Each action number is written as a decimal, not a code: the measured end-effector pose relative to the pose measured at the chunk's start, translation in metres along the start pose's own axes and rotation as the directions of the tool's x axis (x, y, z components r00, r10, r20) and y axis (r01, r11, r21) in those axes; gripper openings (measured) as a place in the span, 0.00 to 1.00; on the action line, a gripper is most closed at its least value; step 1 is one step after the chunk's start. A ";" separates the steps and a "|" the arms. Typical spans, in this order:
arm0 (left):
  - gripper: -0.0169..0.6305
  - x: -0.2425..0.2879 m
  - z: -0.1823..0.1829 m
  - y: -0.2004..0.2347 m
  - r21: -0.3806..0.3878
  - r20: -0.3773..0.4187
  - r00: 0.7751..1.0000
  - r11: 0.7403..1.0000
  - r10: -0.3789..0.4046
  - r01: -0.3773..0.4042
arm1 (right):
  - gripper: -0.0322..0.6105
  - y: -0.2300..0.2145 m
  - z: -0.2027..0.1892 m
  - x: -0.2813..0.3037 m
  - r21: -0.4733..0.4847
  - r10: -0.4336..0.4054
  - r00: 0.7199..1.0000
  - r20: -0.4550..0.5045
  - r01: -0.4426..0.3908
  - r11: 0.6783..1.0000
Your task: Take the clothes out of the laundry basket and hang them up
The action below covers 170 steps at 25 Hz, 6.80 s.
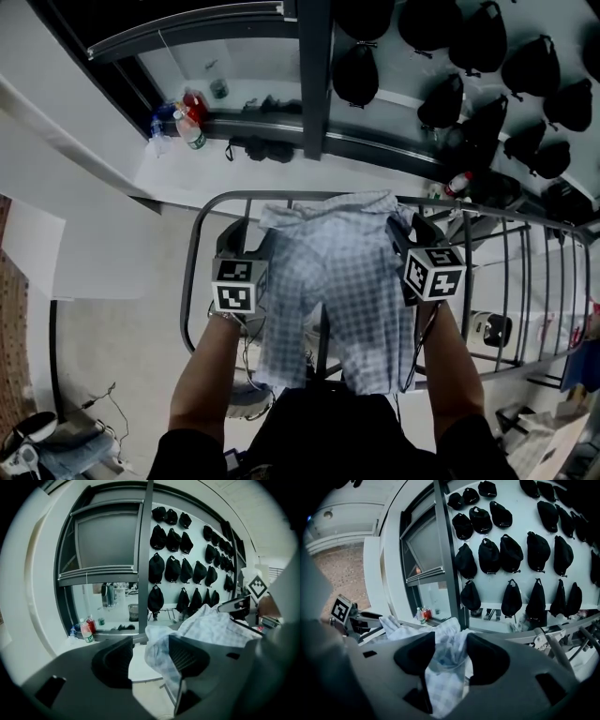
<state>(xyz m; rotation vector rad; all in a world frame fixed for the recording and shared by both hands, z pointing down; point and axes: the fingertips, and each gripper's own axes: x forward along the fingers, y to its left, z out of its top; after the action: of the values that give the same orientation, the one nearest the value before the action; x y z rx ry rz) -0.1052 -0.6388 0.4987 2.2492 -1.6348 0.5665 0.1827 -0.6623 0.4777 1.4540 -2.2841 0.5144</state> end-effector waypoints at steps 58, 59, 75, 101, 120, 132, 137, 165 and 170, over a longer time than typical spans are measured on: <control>0.05 -0.226 0.076 -0.177 -0.009 0.310 0.949 0.998 0.062 -0.063 | 0.06 0.080 0.060 -0.244 -0.172 0.376 0.863 0.337 -0.337 0.926; 0.05 -0.234 0.073 -0.181 -0.016 0.310 0.948 0.997 0.079 -0.078 | 0.06 0.080 0.058 -0.248 -0.177 0.393 0.857 0.334 -0.352 0.919; 0.04 -0.377 -0.005 -0.158 -0.130 0.300 0.889 0.938 0.347 -0.323 | 0.06 0.194 0.016 -0.278 -0.243 0.610 0.752 0.251 -0.561 0.791; 0.04 -0.703 -0.169 -0.033 -0.284 0.282 0.746 0.796 0.603 -0.535 | 0.06 0.540 -0.069 -0.386 -0.357 0.797 0.593 0.117 -0.724 0.590; 0.04 -0.757 -0.249 0.014 -0.396 0.175 0.639 0.648 0.749 -0.651 | 0.06 0.661 -0.121 -0.359 -0.366 0.899 0.435 -0.058 -0.847 0.386; 0.05 -0.700 -0.231 0.051 -0.401 0.154 0.593 0.599 0.790 -0.693 | 0.06 0.678 -0.116 -0.280 -0.327 0.936 0.320 -0.150 -0.909 0.258; 0.05 -0.677 -0.231 0.064 -0.410 0.145 0.568 0.571 0.810 -0.711 | 0.06 0.682 -0.121 -0.248 -0.294 0.941 0.287 -0.179 -0.928 0.227; 0.05 -0.660 -0.337 0.083 -0.434 0.057 0.631 0.589 0.773 -0.682 | 0.07 0.735 -0.255 -0.210 -0.180 0.917 0.255 -0.305 -0.961 0.208; 0.12 -0.649 -0.371 0.087 -0.460 0.045 0.664 0.605 0.747 -0.650 | 0.19 0.735 -0.293 -0.195 -0.174 0.900 0.278 -0.337 -0.957 0.230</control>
<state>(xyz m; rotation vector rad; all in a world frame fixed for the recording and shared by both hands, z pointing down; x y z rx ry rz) -0.4164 0.0462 0.5120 1.3304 -2.5024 0.0717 -0.3757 -0.0749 0.5589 -0.3609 -2.6832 0.4413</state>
